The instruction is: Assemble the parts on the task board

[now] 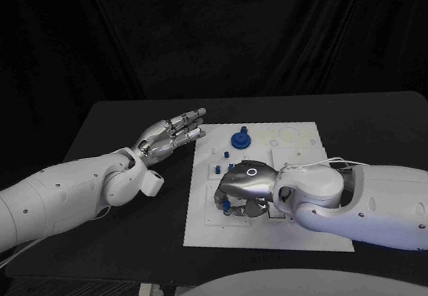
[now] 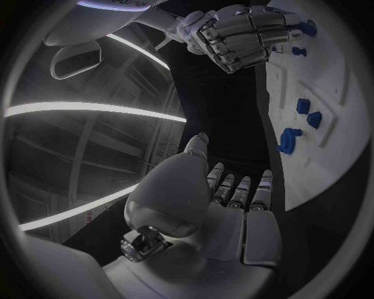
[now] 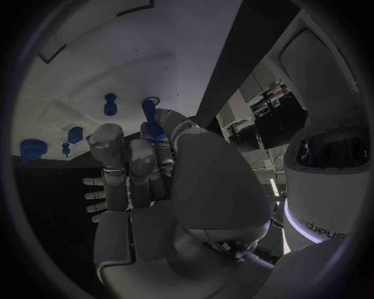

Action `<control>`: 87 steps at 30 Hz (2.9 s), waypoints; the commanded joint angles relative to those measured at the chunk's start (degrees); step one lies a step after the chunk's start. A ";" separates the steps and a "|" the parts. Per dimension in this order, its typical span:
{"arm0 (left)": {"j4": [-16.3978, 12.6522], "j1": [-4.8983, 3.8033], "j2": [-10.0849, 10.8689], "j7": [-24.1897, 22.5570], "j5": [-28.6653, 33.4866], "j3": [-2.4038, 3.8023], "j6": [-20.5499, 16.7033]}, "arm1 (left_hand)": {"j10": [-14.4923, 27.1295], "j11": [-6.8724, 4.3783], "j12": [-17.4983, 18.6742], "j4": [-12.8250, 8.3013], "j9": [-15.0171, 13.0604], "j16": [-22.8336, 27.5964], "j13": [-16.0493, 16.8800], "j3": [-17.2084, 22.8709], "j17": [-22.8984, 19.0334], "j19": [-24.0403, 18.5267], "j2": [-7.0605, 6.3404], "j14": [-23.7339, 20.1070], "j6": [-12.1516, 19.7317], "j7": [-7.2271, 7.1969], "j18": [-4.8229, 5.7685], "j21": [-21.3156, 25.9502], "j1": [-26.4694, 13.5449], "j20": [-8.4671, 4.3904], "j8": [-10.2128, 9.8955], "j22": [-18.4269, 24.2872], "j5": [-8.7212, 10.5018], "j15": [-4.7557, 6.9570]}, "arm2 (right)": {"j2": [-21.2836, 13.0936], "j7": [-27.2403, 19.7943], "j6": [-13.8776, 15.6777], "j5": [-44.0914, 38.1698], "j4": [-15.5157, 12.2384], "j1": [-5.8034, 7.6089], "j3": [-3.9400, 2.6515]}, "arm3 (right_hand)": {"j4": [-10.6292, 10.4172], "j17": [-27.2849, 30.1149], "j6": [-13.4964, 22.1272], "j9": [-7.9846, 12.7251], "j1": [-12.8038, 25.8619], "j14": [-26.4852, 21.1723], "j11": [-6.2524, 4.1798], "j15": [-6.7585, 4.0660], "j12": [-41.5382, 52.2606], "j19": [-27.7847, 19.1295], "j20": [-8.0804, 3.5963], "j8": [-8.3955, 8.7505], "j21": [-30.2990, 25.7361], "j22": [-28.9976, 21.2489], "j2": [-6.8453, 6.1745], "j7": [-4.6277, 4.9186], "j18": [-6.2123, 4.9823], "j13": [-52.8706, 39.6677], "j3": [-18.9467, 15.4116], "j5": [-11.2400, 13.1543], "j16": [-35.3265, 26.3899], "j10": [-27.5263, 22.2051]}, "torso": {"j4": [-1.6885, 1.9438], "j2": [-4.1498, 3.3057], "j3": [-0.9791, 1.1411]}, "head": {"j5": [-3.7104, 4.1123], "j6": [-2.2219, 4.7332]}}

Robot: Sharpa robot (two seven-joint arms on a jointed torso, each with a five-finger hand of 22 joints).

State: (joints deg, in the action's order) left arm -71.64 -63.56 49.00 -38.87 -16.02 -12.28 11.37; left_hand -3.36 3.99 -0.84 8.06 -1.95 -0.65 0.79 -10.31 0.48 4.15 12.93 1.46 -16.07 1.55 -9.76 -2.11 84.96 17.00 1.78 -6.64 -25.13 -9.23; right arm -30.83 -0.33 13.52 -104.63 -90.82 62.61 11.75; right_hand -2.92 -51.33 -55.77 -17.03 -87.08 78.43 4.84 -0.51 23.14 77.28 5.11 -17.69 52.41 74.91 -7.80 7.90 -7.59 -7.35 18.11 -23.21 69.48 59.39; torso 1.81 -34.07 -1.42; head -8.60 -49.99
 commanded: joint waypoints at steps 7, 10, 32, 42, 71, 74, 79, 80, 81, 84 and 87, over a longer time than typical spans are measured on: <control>-0.06 0.12 -0.10 -2.07 0.41 0.06 0.79 | 0.21 0.20 -0.11 0.12 -0.08 -0.22 0.01 0.35 0.04 0.12 0.60 0.04 0.04 0.29 0.30 -0.12 0.18 -0.15 0.35 -0.08 -0.13 -0.30 | 0.22 0.66 0.25 -0.48 0.69 -0.74 0.12 | 0.15 0.08 0.53 0.09 -0.40 0.39 -0.78 -0.07 0.17 0.27 0.06 0.41 0.24 6.36 0.29 -0.09 0.93 -0.08 0.43 -0.30 0.05 1.25 | 0.01 0.00 0.00 | 0.04 -0.01; -0.05 0.13 -0.10 -2.01 0.41 0.06 0.85 | 0.21 0.20 -0.11 0.12 -0.08 -0.22 0.01 0.35 0.04 0.12 0.60 0.04 0.04 0.29 0.30 -0.12 0.18 -0.15 0.35 -0.08 -0.13 -0.30 | 0.24 0.66 -0.04 -0.48 0.74 -0.80 0.12 | 0.15 0.08 0.53 0.09 -0.40 0.39 -0.78 -0.07 0.17 0.27 0.06 0.41 0.24 6.36 0.29 -0.09 0.93 -0.08 0.43 -0.30 0.05 1.25 | 0.01 0.01 0.00 | 0.14 -0.01; 0.02 0.18 -0.15 -1.69 0.41 0.06 1.14 | 0.32 0.11 -0.07 0.07 -0.08 -0.24 -0.01 0.46 0.05 0.12 0.62 0.07 0.06 0.40 0.31 -0.12 0.13 -0.15 0.34 -0.01 -0.09 -0.36 | -0.08 0.72 -0.08 -0.48 0.17 -1.02 0.12 | 0.28 0.87 0.46 0.09 0.00 0.02 -0.81 -0.05 0.24 -0.06 0.11 0.62 -0.32 6.18 0.29 -0.08 0.80 -0.20 0.65 0.12 -0.43 1.62 | 0.01 0.00 0.01 | 0.25 -0.01; 0.00 0.19 -0.08 -1.47 0.41 0.06 1.14 | 0.32 0.11 -0.07 0.07 -0.08 -0.24 -0.01 0.46 0.05 0.12 0.62 0.07 0.06 0.40 0.31 -0.12 0.13 -0.15 0.34 -0.01 -0.09 -0.36 | 0.03 0.86 0.11 -0.48 -0.15 -1.06 0.12 | 0.42 0.82 0.10 -0.05 0.30 0.00 -0.87 -0.08 0.19 -0.14 0.12 0.54 -0.26 6.16 0.28 -0.16 0.78 -0.27 0.74 0.75 -0.43 1.76 | 0.02 -0.01 0.02 | 0.14 -0.01; -0.01 0.23 -0.01 -1.32 0.41 0.06 0.95 | 0.54 -0.24 0.00 -0.06 -0.08 -0.21 -0.05 0.64 0.04 0.16 0.55 0.01 0.07 0.66 0.35 -0.14 0.07 -0.15 0.34 0.00 0.00 -0.38 | -2.04 3.48 0.54 -0.48 -0.84 -0.70 0.12 | -2.39 7.49 21.90 7.75 0.67 -5.74 2.57 1.38 -7.49 -5.78 1.73 12.05 -11.14 3.74 -0.77 -4.67 -0.83 3.39 -7.21 10.45 -4.16 -24.83 | 0.02 0.03 0.00 | 0.09 -0.01; -0.06 0.23 0.12 -1.30 0.41 0.06 0.88 | 0.56 -0.33 0.01 -0.15 -0.09 -0.22 -0.06 0.67 0.04 0.18 0.44 0.01 0.00 0.70 0.36 -0.15 0.09 -0.15 0.36 0.00 0.06 -0.38 | -3.30 2.99 2.21 -0.48 -1.80 0.00 0.12 | -5.06 7.74 22.96 8.52 -0.19 -5.91 2.42 1.36 -6.27 -5.75 1.74 12.26 -11.60 3.71 -1.26 -5.09 -0.88 3.35 -8.62 11.62 -4.12 -25.43 | 0.01 0.02 0.01 | 0.18 -0.01; -0.16 0.23 0.19 -1.30 0.41 0.06 0.81 | 0.54 -0.36 0.00 -0.18 -0.10 -0.21 -0.05 0.68 0.04 0.18 0.41 0.00 -0.03 0.71 0.36 -0.16 0.09 -0.15 0.36 0.00 0.07 -0.37 | -6.63 2.34 6.23 -0.48 -4.87 1.93 0.11 | -11.42 8.09 23.89 9.64 -2.28 -6.06 2.24 1.30 -4.19 -5.64 1.74 12.34 -12.50 3.63 -2.96 -5.29 -0.90 3.34 -10.64 13.80 -4.03 -26.71 | 0.02 0.01 0.01 | 0.63 -0.01; -0.18 0.23 0.19 -1.28 0.41 0.06 0.76 | 0.53 -0.23 -0.01 -0.42 -0.17 -0.23 -0.04 0.87 0.05 0.23 0.37 0.02 -0.59 0.34 0.38 -0.18 0.21 -0.16 0.48 -0.01 0.01 -0.34 | -7.43 2.13 7.13 -0.37 -5.63 2.36 0.11 | -12.20 8.13 23.66 9.68 -2.35 -6.06 2.23 1.32 -3.85 -5.59 1.72 12.24 -12.51 3.65 -2.95 -5.27 -0.91 3.30 -10.78 14.14 -4.02 -26.66 | 0.02 0.01 0.01 | 0.68 -0.01; -0.20 0.23 0.20 -1.25 0.41 0.06 0.72 | 0.53 -0.04 -0.01 -0.74 -0.23 -0.23 -0.04 1.14 0.05 0.28 0.38 0.02 -1.04 -0.14 0.40 -0.20 0.38 -0.16 0.58 0.00 -0.09 -0.29 | -8.45 1.81 8.39 0.14 -6.58 2.98 0.11 | -13.42 7.93 23.10 9.75 -2.53 -5.93 2.17 1.28 -3.14 -5.41 1.69 12.04 -12.41 3.71 -2.84 -5.19 -0.87 3.25 -10.91 14.71 -3.82 -26.55 | 0.02 0.02 0.01 | 0.77 -0.01; -0.32 0.23 0.25 -1.14 0.41 0.06 0.63 | 0.59 0.53 -0.01 -1.57 -0.46 -0.27 -0.05 2.05 0.06 0.39 0.58 0.04 -3.23 -2.11 0.46 -0.26 0.42 -0.18 1.01 0.08 -0.08 -0.15 | -11.27 0.73 11.71 3.97 -8.92 5.11 0.11 | -13.57 7.75 20.19 9.45 -2.65 -5.74 1.96 1.09 -1.32 -5.17 1.61 11.12 -12.46 3.76 -1.75 -4.94 -0.83 3.02 -10.56 15.40 -3.60 -25.56 | 0.05 0.04 0.02 | 1.05 -0.01; -0.34 0.23 0.26 -1.17 0.41 0.06 0.53 | 0.63 0.65 -0.01 -1.79 -0.51 -0.27 -0.05 2.32 0.05 0.42 0.61 0.04 -3.98 -2.77 0.48 -0.27 0.28 -0.19 1.12 0.13 0.01 -0.07 | -14.20 0.01 13.38 9.37 -10.67 7.72 0.11 | -12.47 6.83 16.40 8.96 -2.62 -5.12 1.87 1.14 4.69 -4.50 1.51 9.63 -11.68 4.04 0.48 -3.36 -0.69 0.98 -9.93 14.46 -2.84 -18.80 | -0.01 0.03 0.02 | 1.23 -0.01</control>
State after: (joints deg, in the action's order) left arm -71.82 -63.39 49.30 -38.87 -16.01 -12.28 11.88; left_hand -2.72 4.21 -0.83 6.31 -2.39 -0.65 0.79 -8.26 0.46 4.20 13.20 1.46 -19.59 -1.14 -9.75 -2.11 85.22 16.95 2.66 -6.59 -25.13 -9.22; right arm -44.39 1.11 21.08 -101.65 -100.79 69.63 11.93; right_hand -15.76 -44.35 -38.67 -7.99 -89.84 72.81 6.76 0.68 26.43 72.48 6.65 -7.75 40.55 74.90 -8.07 4.25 -7.58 -5.88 8.10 -8.45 66.43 39.07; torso 1.82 -34.04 -1.40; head -7.52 -49.99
